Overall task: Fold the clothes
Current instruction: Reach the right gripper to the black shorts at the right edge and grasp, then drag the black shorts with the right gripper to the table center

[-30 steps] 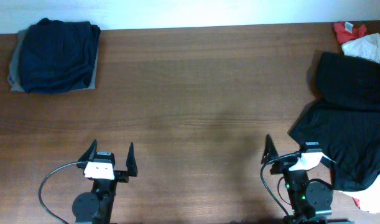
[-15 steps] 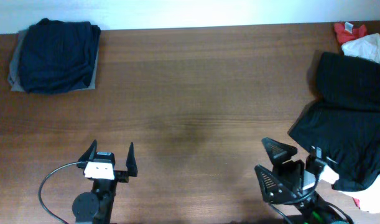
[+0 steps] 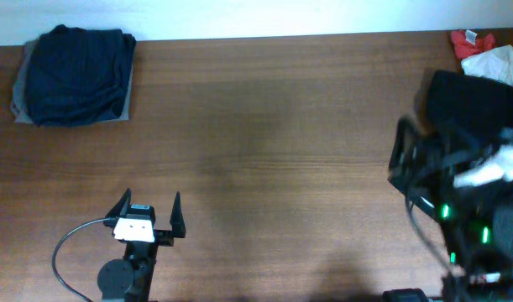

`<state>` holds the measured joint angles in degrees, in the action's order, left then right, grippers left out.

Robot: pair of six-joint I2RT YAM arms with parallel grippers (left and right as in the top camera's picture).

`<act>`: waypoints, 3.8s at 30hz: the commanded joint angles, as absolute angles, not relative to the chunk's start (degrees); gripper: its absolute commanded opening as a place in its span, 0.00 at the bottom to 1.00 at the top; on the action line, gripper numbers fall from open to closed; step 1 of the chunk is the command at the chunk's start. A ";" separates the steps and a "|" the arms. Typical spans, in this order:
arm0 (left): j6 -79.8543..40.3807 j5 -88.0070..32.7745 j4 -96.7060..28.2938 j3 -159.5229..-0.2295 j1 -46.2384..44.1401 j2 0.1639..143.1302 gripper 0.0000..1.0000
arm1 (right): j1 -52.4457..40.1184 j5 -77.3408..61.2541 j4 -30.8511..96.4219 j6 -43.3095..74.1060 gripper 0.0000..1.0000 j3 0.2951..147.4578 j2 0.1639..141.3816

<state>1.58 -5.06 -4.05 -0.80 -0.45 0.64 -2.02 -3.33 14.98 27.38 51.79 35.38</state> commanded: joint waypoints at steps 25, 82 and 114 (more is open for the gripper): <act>2.46 -4.67 -4.16 -0.51 -0.19 0.36 0.99 | 11.70 25.04 46.19 -6.02 0.98 102.61 117.82; 2.46 -4.64 -4.16 -0.51 -0.19 0.36 0.99 | -13.67 5.69 52.27 8.73 0.04 110.06 102.65; 2.46 -4.67 -4.16 -0.51 -0.19 0.36 0.99 | -32.12 4.25 72.73 21.06 0.98 110.06 82.32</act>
<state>1.56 -5.06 -4.05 -0.80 -0.45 0.62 -32.47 0.12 70.52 17.37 108.88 87.99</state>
